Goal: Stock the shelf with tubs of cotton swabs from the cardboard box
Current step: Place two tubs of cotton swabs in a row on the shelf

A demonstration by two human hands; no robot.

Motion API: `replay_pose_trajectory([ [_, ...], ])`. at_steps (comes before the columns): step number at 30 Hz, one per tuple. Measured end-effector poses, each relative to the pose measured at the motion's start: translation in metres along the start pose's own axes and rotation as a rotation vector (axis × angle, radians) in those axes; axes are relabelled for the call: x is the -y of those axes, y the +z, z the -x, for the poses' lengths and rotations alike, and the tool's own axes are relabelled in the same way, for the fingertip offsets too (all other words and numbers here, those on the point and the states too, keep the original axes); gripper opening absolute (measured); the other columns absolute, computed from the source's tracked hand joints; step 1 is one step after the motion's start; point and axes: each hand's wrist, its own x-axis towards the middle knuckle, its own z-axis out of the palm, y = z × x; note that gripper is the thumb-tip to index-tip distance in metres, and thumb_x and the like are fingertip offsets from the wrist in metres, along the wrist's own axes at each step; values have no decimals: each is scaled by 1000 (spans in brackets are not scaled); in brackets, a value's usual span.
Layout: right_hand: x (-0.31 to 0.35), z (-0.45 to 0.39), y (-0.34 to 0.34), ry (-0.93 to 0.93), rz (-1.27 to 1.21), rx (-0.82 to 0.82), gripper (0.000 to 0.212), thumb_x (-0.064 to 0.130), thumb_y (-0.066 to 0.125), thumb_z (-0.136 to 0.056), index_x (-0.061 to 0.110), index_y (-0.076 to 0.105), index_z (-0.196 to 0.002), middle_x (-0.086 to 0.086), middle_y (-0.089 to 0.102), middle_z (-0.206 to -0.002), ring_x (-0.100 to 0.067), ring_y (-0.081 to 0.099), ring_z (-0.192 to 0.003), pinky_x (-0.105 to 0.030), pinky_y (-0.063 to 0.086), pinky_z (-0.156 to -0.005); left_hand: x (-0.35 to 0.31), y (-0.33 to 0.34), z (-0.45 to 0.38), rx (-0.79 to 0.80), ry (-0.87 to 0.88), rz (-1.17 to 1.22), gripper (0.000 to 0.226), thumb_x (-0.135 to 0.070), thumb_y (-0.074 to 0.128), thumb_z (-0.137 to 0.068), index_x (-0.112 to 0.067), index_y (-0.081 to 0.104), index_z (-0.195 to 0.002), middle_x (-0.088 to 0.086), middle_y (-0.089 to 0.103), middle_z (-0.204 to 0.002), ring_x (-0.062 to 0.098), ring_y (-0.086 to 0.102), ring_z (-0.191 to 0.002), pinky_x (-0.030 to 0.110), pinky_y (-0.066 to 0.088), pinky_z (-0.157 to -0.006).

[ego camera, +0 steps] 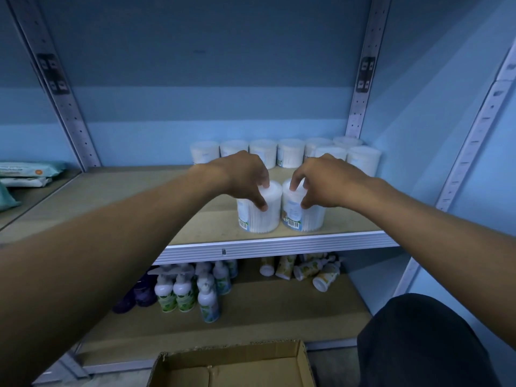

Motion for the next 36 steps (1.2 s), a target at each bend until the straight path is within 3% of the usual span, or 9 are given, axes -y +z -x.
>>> replay_pose_trajectory([
  [6,-3,2,15,1,26,-123,40,19,74,-84,39,66,-117,-2,62,-119,-25,58,-111,-31,37,-72,1,10,-9,-58,-15,20,53,-45,84,-71,-24,70,-117,-6,64,-123,17,56,-114,34,49,-93],
  [20,-18,-51,26,5,18,-154,40,13,75,-82,33,69,-116,-5,64,-119,-27,61,-108,-31,46,-77,16,15,-63,-86,-72,69,53,-45,86,-69,-25,71,-116,-7,64,-118,14,54,-108,28,46,-84],
  [26,-30,-82,34,-9,52,-169,39,15,71,-84,36,66,-117,-2,62,-124,-24,58,-113,-28,41,-76,19,13,-95,-57,-111,47,55,-47,86,-67,-26,70,-116,-5,62,-122,18,57,-112,33,51,-93],
  [32,-41,-115,36,30,66,-110,42,19,72,-84,39,63,-120,-1,56,-129,-24,54,-119,-31,44,-86,25,13,-124,-43,-126,73,58,-45,87,-67,-23,69,-118,-5,66,-123,19,59,-112,34,51,-94],
  [36,-46,-135,38,57,65,-101,41,18,71,-84,40,64,-118,-1,58,-125,-24,57,-114,-30,41,-78,31,15,-140,-55,-127,79,57,-44,88,-66,-24,71,-116,-5,67,-121,19,60,-111,35,51,-95],
])
